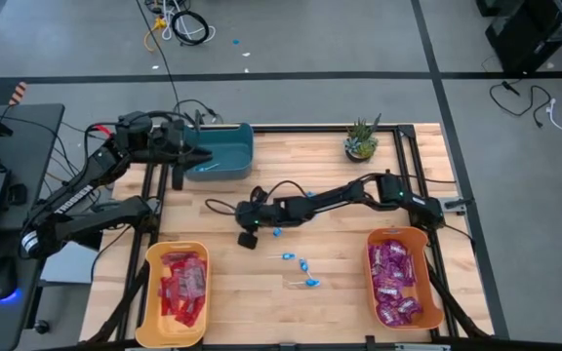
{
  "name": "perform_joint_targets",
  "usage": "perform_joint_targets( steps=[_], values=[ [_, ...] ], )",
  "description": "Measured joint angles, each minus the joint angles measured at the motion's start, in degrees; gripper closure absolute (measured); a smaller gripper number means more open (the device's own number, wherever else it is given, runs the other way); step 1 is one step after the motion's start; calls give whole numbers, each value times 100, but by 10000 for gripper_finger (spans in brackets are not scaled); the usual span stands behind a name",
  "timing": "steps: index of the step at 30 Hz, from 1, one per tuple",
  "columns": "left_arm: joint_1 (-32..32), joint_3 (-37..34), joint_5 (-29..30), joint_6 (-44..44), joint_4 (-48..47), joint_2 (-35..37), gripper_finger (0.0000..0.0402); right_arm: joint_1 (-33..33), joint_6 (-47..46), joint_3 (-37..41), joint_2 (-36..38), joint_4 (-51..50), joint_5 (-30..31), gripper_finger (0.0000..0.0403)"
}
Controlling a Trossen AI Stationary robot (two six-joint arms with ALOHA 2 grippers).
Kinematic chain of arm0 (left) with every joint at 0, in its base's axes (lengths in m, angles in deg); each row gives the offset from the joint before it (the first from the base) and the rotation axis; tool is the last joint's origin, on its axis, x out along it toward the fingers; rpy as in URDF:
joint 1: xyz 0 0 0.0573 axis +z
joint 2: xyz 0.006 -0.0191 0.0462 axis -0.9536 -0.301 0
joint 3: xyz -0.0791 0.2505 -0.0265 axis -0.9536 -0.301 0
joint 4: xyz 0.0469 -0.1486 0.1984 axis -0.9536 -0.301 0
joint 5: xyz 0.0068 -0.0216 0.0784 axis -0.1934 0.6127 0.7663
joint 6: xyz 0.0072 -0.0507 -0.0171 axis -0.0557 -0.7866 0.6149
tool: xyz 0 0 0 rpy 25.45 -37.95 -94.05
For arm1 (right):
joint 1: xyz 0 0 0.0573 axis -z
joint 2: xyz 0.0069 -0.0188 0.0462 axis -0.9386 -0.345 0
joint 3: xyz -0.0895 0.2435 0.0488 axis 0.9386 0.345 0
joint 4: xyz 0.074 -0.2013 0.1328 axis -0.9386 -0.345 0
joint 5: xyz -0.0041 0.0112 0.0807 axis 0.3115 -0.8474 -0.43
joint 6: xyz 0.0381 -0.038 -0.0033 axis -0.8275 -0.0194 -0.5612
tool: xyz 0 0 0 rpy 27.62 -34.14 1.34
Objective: Sort candy
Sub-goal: Put the blue candy into the blue bin
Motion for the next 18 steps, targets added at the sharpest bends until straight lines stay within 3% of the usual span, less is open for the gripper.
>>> perform_joint_targets(
  steps=[4, 9, 12, 18],
  values=[
    [-10, -18, -347, 148, -88, 0, 328, -93, 264, 100, 391, -288, -26, 345],
    [-111, -172, -461, 280, -335, 45, 328, -118, 408, 863, 1261, -296, -1, 346],
    [-189, -412, -703, 428, -342, 128, 328, -127, 464, 1516, 1911, 105, 5, 345],
    [-429, -946, -1729, 425, 37, 221, 328, -216, 473, 2777, 2856, 1591, -158, 346]
  ],
)
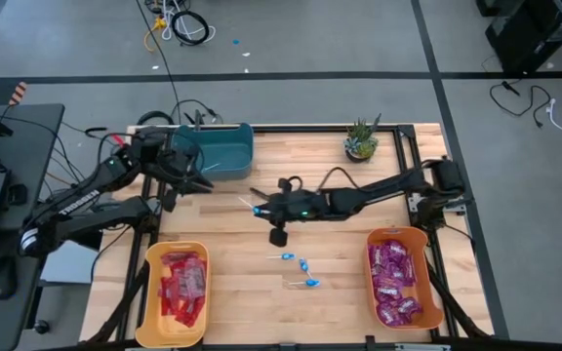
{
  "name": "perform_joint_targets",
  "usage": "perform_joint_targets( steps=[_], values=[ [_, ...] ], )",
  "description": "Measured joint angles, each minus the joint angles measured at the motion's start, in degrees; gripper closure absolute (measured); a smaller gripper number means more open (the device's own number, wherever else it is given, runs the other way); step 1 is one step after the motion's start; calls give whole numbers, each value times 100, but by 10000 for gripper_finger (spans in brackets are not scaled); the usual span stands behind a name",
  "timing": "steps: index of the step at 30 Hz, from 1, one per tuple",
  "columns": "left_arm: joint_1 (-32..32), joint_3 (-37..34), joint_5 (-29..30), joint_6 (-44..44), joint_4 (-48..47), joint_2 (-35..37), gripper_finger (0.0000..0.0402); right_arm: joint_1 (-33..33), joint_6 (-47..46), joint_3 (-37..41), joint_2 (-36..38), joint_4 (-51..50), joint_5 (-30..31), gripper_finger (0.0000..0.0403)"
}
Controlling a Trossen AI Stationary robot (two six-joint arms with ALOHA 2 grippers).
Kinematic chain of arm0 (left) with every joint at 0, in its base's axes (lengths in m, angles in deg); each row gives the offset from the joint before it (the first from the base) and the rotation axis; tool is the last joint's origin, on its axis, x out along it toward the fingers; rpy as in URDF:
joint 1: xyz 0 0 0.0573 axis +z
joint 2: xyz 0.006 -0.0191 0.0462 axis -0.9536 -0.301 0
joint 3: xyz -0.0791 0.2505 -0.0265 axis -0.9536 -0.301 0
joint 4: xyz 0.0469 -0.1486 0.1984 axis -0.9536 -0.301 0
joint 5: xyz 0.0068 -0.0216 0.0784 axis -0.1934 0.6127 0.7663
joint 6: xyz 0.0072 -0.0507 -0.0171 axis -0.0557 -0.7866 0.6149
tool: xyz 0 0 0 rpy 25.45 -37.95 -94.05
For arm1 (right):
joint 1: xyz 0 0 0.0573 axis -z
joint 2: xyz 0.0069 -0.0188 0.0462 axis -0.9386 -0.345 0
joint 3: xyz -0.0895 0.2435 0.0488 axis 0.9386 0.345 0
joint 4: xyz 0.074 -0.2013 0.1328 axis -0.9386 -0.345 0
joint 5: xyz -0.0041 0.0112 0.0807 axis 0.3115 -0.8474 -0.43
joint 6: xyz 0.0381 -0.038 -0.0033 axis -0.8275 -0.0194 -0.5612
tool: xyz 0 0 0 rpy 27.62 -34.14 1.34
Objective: Sort candy
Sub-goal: Put the blue candy into the blue bin
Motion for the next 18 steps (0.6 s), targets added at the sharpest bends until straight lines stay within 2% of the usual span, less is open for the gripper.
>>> perform_joint_targets(
  steps=[4, 12, 18],
  values=[
    [-202, -86, -13, -111, 236, 1, 328, -79, 66, 370, 252, 797, -25, 346],
    [-600, -133, -11, -334, 729, 0, 328, -122, 351, 397, 252, 1628, -52, 346],
    [-732, -133, 94, -339, 979, -2, 328, 17, 435, 397, 250, 2180, -522, 347]
  ],
)
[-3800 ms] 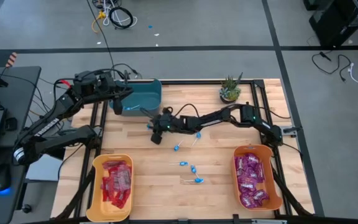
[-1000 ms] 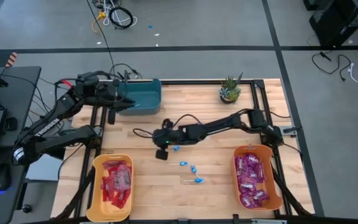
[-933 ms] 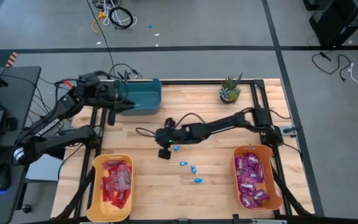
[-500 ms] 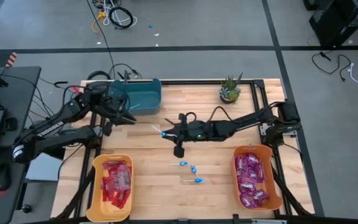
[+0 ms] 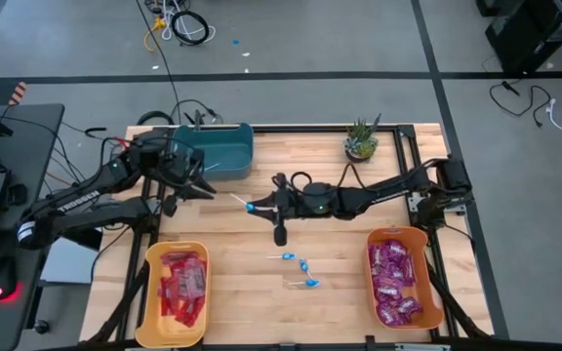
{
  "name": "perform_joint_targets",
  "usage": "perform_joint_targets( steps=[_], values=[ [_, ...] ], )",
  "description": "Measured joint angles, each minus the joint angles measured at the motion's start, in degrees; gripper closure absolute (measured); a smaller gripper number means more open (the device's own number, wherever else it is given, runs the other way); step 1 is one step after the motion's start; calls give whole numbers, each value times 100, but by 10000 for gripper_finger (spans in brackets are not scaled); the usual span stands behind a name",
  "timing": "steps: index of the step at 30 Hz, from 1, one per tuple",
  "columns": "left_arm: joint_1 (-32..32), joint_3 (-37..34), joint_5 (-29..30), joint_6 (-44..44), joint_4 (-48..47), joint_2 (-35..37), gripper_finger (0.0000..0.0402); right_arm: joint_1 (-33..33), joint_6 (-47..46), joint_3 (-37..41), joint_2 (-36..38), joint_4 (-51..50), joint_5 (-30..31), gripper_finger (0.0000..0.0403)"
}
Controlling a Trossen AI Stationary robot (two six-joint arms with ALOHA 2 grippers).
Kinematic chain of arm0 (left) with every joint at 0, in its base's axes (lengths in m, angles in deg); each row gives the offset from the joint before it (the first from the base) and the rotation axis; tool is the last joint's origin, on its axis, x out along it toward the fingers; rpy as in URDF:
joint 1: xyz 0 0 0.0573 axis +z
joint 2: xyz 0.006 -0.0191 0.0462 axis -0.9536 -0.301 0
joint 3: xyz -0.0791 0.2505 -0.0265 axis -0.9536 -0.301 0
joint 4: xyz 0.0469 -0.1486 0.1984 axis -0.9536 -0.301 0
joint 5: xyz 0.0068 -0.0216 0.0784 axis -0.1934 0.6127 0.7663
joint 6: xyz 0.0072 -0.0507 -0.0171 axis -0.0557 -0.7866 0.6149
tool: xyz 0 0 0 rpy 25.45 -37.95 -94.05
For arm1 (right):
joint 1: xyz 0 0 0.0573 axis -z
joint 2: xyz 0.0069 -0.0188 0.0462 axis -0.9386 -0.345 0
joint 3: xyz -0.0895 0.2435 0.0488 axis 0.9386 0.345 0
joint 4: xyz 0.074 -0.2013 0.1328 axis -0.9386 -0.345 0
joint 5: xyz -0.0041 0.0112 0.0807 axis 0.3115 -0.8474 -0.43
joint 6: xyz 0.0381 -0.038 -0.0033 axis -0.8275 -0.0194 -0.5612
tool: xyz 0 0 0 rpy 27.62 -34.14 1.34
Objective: Sort candy
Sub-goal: Put the blue candy into the blue bin
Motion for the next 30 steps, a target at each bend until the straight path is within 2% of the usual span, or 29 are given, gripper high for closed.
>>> perform_joint_targets(
  steps=[6, 16, 23, 30],
  values=[
    [-128, 0, 495, -6, 274, -34, 328, 53, 52, 0, -2, 284, -311, 347],
    [-414, 0, 548, -182, 1025, -533, 328, 51, 57, -2, -4, 293, -377, 347],
    [-571, 0, 550, -185, 1166, -913, 328, 53, 57, -2, -4, 226, -377, 347],
    [-705, 1, 550, -203, 1525, -1012, 328, 61, 57, -2, -4, 211, -376, 347]
  ],
)
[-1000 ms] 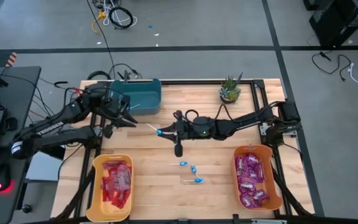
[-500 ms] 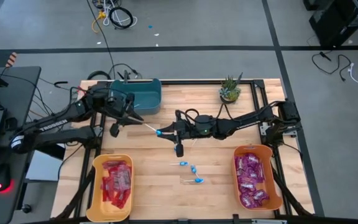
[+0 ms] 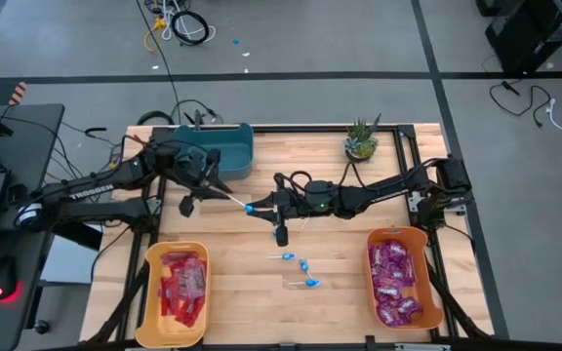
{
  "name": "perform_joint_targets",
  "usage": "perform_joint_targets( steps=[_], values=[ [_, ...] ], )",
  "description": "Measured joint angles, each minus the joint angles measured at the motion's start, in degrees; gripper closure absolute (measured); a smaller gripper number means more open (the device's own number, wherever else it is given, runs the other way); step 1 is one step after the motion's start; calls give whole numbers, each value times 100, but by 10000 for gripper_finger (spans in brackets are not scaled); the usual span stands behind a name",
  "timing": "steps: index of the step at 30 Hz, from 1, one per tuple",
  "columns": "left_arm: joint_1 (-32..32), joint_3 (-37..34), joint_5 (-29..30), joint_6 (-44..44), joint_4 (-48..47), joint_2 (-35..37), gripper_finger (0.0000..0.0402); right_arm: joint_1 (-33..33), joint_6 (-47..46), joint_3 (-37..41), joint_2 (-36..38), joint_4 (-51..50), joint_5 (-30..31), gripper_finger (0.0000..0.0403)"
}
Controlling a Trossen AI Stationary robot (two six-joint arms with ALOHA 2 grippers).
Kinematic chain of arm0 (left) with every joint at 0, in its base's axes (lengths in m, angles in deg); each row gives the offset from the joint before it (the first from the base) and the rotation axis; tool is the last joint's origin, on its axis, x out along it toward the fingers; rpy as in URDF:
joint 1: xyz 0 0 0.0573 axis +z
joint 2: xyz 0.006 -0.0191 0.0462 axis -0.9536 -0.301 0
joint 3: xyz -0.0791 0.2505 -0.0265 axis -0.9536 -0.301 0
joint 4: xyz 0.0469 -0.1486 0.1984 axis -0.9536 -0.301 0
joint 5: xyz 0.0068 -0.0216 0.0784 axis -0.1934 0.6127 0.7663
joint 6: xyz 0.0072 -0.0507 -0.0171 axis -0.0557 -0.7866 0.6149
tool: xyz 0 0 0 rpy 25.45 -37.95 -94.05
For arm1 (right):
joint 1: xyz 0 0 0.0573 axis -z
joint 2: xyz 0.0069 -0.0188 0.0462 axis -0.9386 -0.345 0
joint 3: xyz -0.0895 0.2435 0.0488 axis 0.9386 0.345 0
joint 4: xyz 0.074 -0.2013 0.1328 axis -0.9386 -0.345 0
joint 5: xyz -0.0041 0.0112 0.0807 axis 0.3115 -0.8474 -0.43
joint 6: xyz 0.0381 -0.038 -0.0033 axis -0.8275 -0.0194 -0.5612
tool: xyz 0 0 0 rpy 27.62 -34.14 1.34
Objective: Sort candy
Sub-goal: Put the blue candy into the blue bin
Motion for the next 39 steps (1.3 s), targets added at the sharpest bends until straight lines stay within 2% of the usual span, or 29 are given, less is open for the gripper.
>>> perform_joint_targets(
  steps=[23, 29, 39],
  values=[
    [-46, 1, 13, -92, 91, -2, 328, 29, -15, -2, 0, -6, 25, 347],
    [-46, 1, 279, -92, 89, -2, 328, 40, -15, -2, 0, -8, 30, 347],
    [-46, 1, 290, -94, 89, -2, 328, 42, -5, -2, 0, -6, 30, 347]
  ],
)
